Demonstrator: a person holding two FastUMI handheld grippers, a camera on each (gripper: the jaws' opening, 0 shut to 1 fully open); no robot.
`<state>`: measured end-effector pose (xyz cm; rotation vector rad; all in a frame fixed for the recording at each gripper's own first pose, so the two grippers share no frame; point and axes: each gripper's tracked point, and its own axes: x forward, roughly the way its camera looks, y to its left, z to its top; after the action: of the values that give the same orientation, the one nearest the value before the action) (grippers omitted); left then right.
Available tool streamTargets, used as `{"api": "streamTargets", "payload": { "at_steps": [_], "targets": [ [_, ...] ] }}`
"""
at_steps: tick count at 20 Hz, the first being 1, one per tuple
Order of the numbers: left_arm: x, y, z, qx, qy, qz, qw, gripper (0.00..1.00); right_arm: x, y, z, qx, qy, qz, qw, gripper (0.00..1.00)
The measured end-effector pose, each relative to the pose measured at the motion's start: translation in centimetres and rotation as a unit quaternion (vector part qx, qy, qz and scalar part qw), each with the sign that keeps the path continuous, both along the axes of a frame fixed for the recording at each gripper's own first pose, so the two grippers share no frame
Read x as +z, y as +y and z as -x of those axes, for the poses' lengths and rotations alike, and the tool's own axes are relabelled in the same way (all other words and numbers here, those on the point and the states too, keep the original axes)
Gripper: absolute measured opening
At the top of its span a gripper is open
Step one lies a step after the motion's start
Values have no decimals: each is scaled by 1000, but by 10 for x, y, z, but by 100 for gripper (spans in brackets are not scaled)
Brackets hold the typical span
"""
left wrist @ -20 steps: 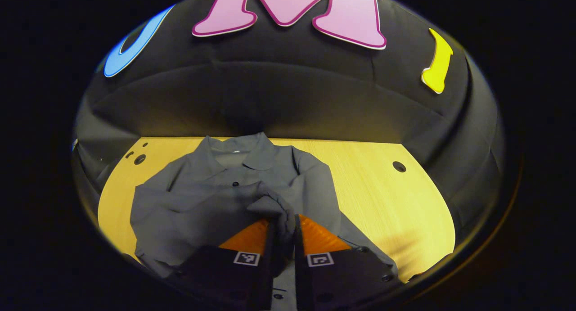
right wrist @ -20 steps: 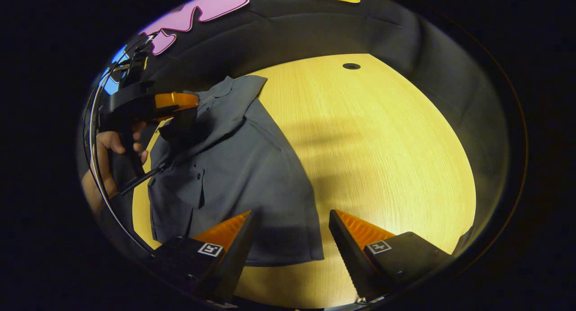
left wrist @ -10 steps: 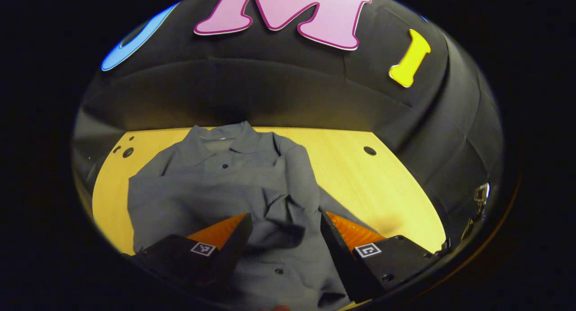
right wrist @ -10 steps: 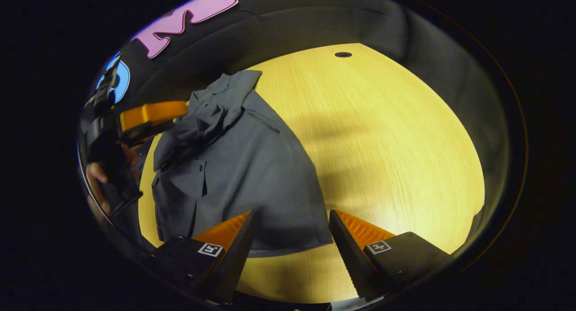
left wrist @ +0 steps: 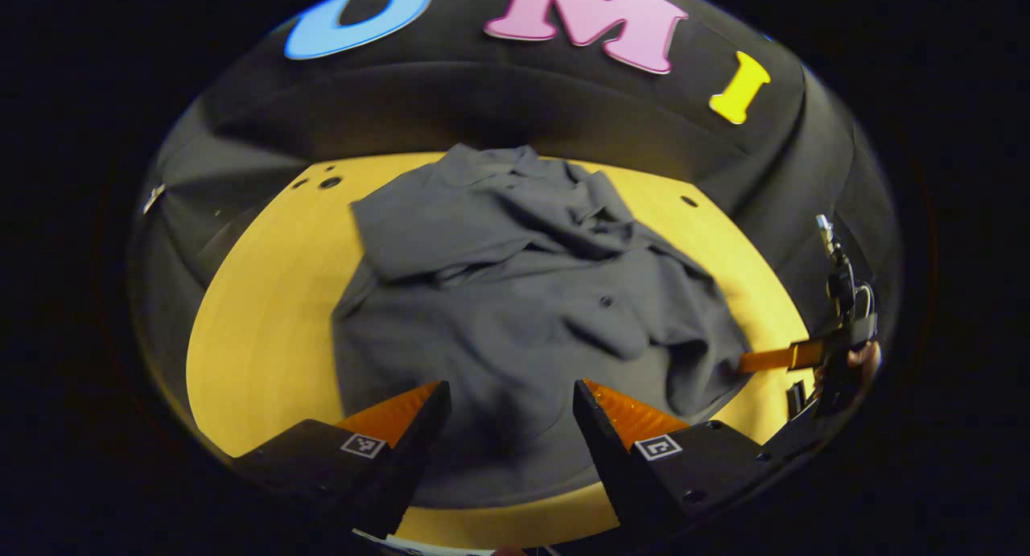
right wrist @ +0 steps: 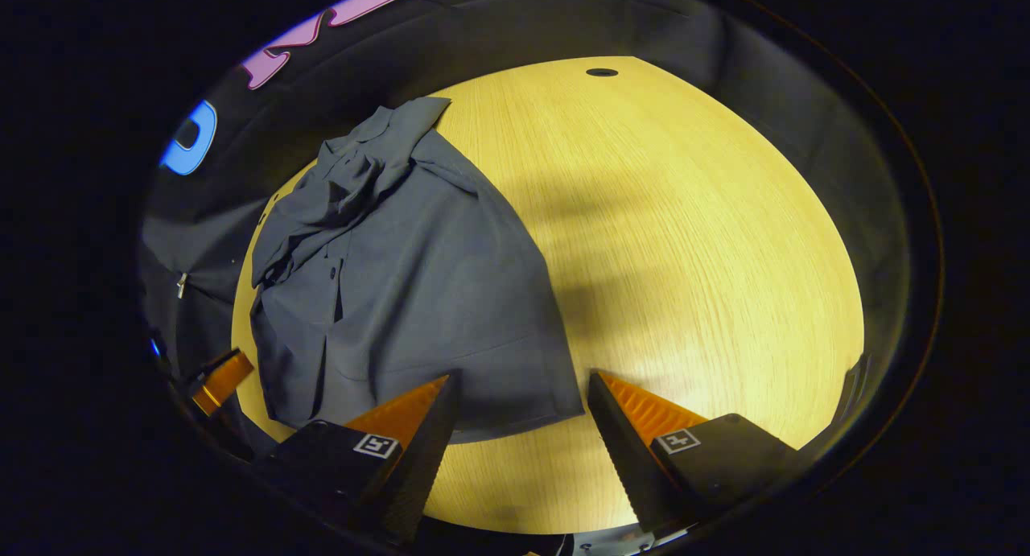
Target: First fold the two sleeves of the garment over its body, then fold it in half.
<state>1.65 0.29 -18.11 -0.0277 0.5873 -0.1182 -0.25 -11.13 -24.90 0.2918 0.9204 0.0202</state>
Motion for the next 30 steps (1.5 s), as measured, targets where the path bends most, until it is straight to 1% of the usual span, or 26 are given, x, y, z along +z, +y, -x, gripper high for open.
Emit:
{"api": "streamTargets", "payload": {
  "at_steps": [1, 2, 3, 6, 7, 8, 9, 13, 17, 19, 23, 24, 25, 26, 27, 28, 29, 30],
  "targets": [
    [-10, 18, 11, 21, 8, 7, 1000, 96, -1, 5, 0, 3, 5, -1, 1000, 99],
    [-17, 29, 20, 41, 14, 17, 999, 92, -2, 8, 0, 7, 4, 3, 1000, 99],
    [-24, 42, 29, 60, 18, 24, 998, 96, -3, 12, 1, 12, 5, 9, 1000, 99],
    [-41, 70, 42, 102, 28, 30, 994, 96, -4, 33, 3, 36, 6, 17, 999, 99],
    [-46, 73, 45, 109, 30, 32, 993, 92, -5, 42, 3, 45, 7, 18, 999, 99],
    [-48, 77, 47, 112, 32, 32, 993, 92, -4, 52, 2, 54, 7, 18, 998, 99],
    [-51, 81, 49, 114, 33, 32, 992, 96, -4, 61, 2, 63, 8, 17, 998, 99],
    [-59, 85, 54, 120, 39, 33, 991, 96, -5, 86, -1, 84, 5, 29, 996, 99],
    [-67, 83, 52, 121, 44, 38, 991, 96, -1, 107, -1, 88, 7, 17, 996, 99],
    [-72, 84, 53, 124, 48, 26, 991, 96, -4, 112, -3, 87, 9, 16, 996, 99],
    [-77, 83, 48, 117, 55, -26, 991, 96, -3, 111, -5, 78, 10, 30, 996, 99],
    [-75, 80, 45, 115, 49, -29, 992, 96, -3, 111, -7, 78, 9, 36, 996, 99],
    [-78, 74, 42, 109, 55, -28, 992, 100, -6, 107, -7, 76, 9, 54, 996, 98],
    [-75, 70, 44, 106, 52, -29, 993, 86, -11, 106, -11, 77, 7, 70, 995, 81],
    [-75, 69, 44, 104, 54, -30, 993, 80, -12, 107, -14, 78, 8, 77, 994, 69],
    [-75, 69, 42, 104, 51, -31, 993, 72, -12, 108, -14, 76, 4, 81, 994, 58],
    [-75, 67, 42, 102, 52, -30, 993, 69, -13, 109, -13, 78, 8, 81, 994, 34],
    [-74, 64, 40, 98, 50, -29, 993, 64, -13, 109, -13, 81, 10, 77, 994, 47]
  ]
}}
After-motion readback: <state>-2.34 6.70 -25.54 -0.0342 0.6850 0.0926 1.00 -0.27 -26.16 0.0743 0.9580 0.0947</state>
